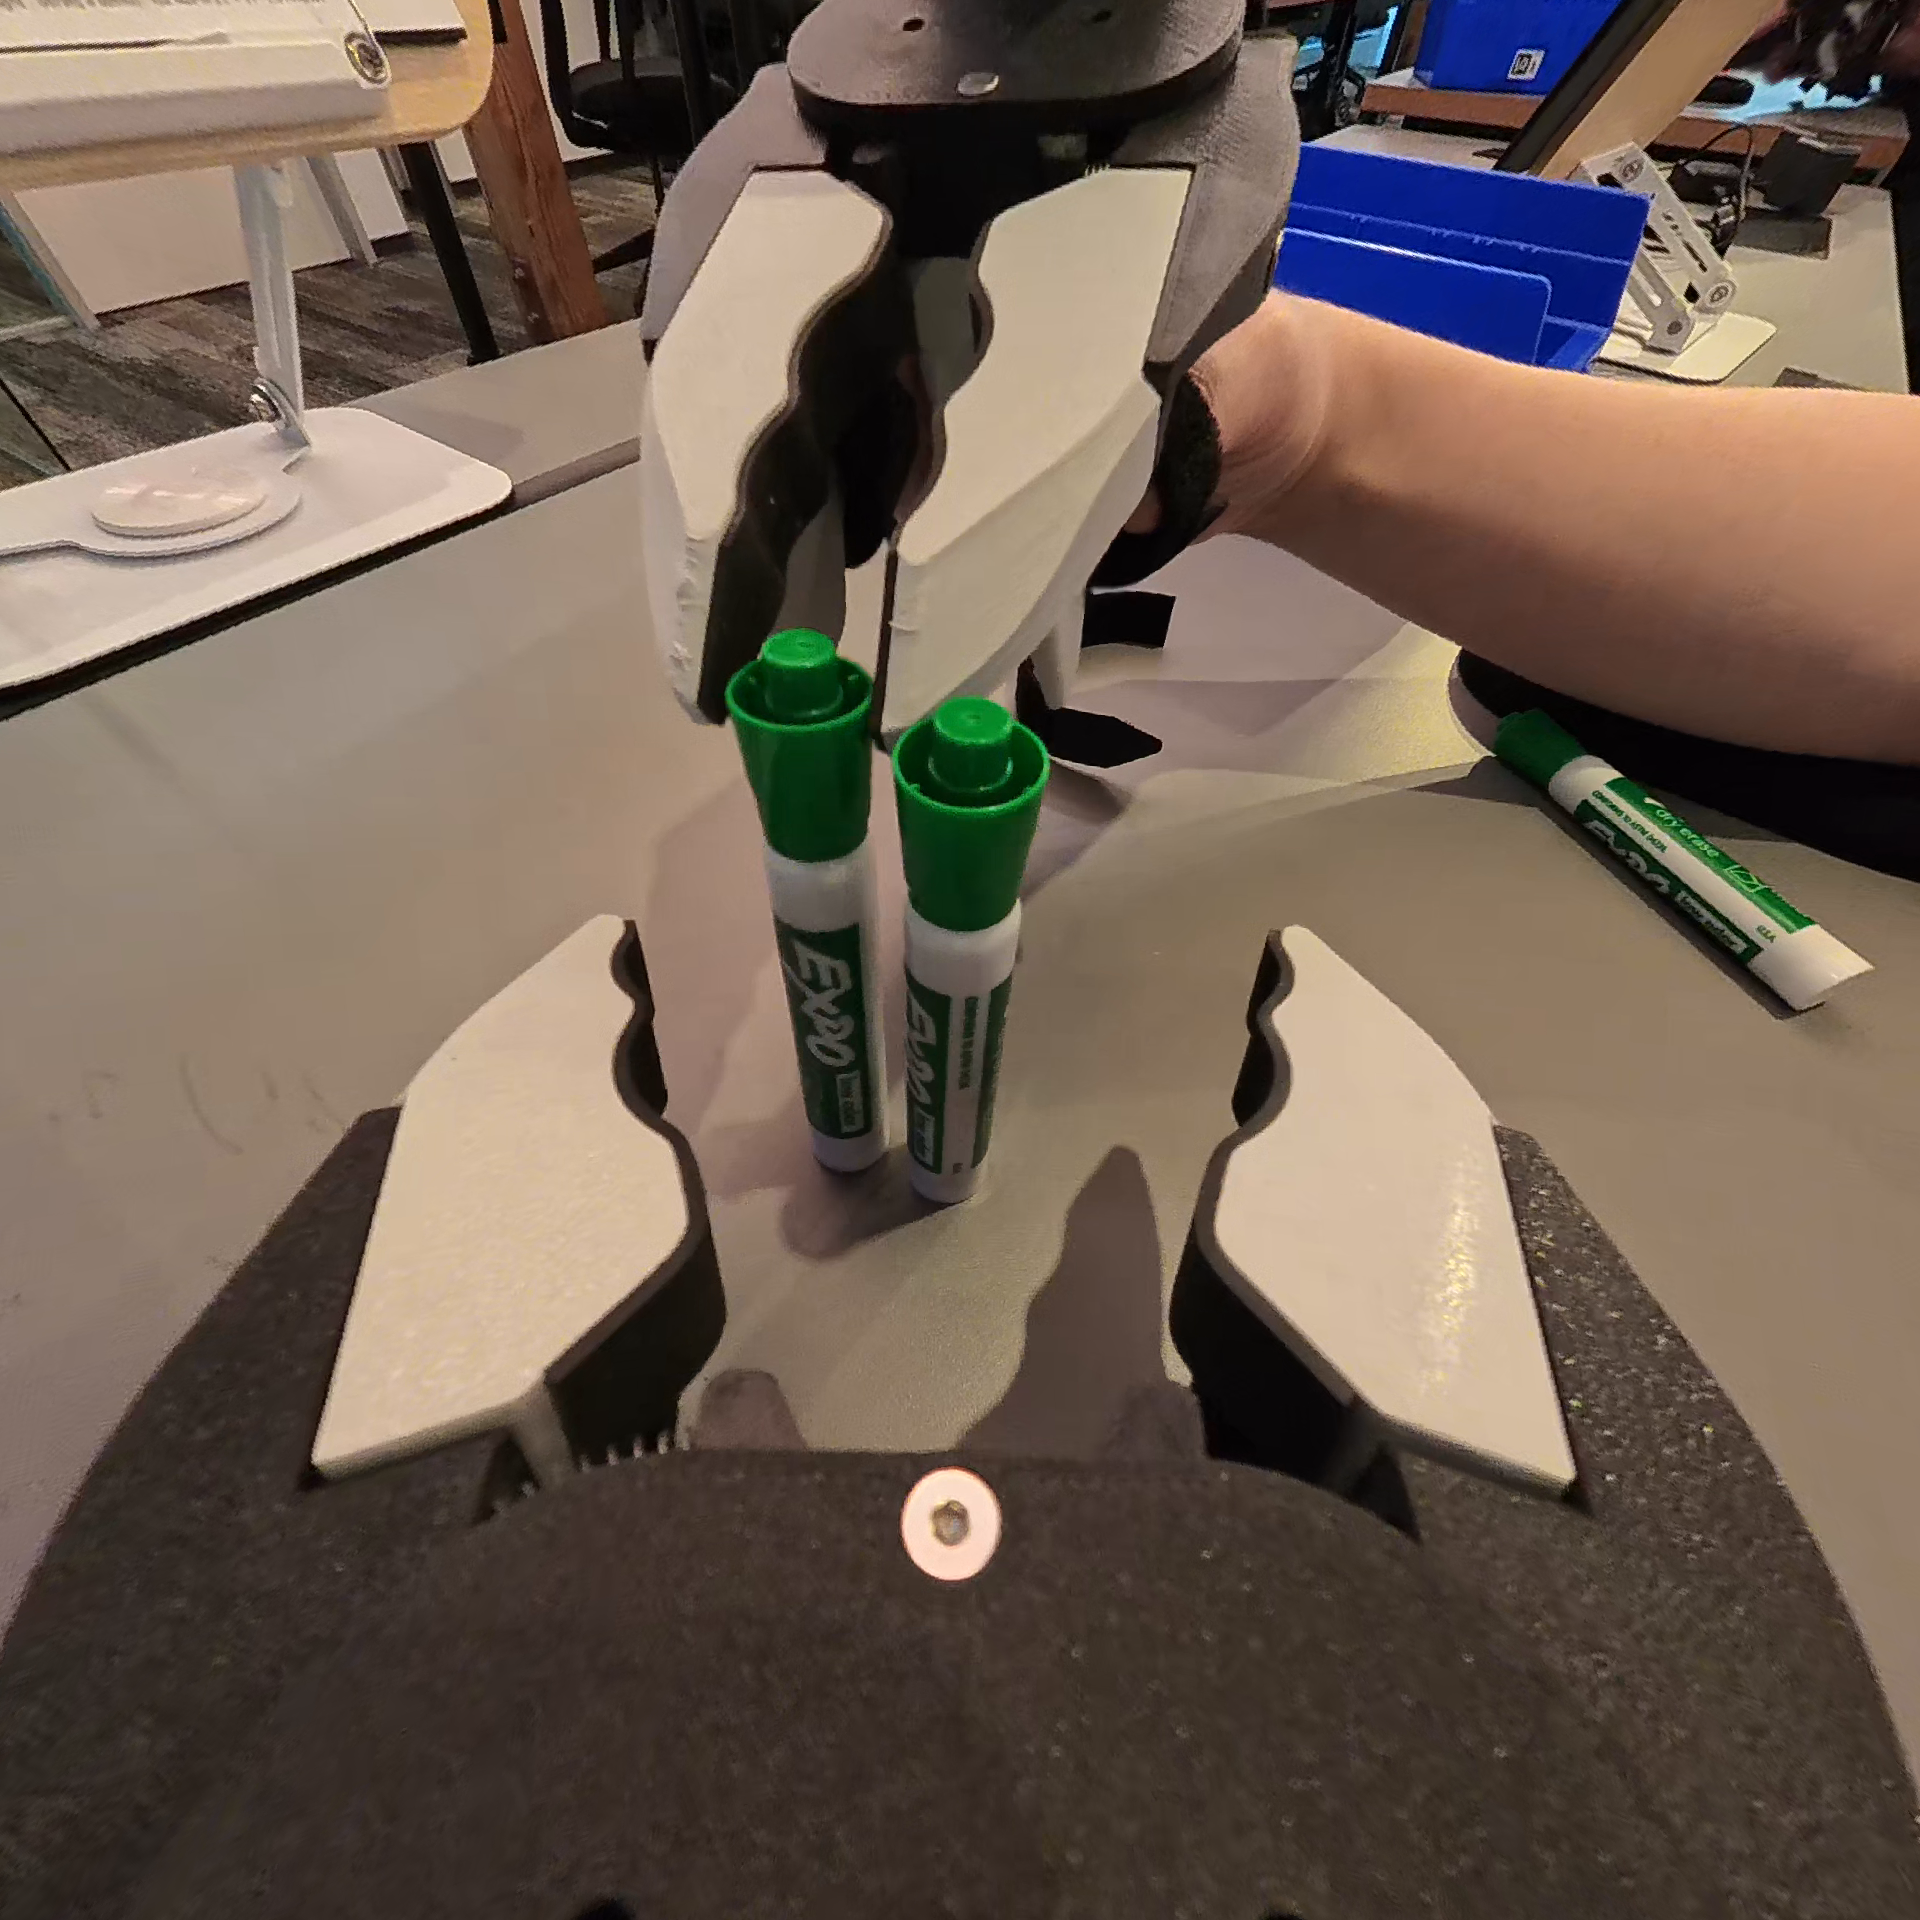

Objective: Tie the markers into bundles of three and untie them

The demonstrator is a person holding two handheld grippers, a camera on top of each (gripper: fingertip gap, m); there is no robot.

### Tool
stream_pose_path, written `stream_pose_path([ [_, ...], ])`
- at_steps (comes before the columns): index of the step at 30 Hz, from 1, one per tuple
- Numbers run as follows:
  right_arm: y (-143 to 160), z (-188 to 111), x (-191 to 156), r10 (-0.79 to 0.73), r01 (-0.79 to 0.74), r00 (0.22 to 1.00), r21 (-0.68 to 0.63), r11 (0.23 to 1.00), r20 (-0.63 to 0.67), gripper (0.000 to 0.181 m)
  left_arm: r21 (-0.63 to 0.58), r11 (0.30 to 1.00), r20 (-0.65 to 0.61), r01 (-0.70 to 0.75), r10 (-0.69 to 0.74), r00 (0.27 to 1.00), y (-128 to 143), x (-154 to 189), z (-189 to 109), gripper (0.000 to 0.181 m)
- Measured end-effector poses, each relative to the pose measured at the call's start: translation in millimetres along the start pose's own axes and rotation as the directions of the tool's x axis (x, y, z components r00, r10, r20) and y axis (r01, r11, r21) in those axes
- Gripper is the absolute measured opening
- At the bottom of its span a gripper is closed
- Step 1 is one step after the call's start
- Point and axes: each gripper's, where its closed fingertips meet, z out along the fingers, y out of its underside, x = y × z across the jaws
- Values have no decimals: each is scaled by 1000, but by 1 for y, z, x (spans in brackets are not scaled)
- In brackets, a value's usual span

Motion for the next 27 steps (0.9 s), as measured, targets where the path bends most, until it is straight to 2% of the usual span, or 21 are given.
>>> stream_pose_path([
  [7,-7,-19,6,-15,16,998,21,1000,-53,29,3,1000,14,-2,2,1000,-1,-5,0,103],
  [15,-23,-51,9,-3,14,996,118,993,-94,29,73,996,-100,-44,51,994,-9,-3,9,94],
  [19,-26,-57,11,1,13,995,140,990,-100,29,103,994,-128,-45,58,990,-15,-3,13,84],
  [27,-25,-60,12,2,13,994,144,989,-105,29,89,994,-122,-61,71,990,-16,-1,25,85],
])
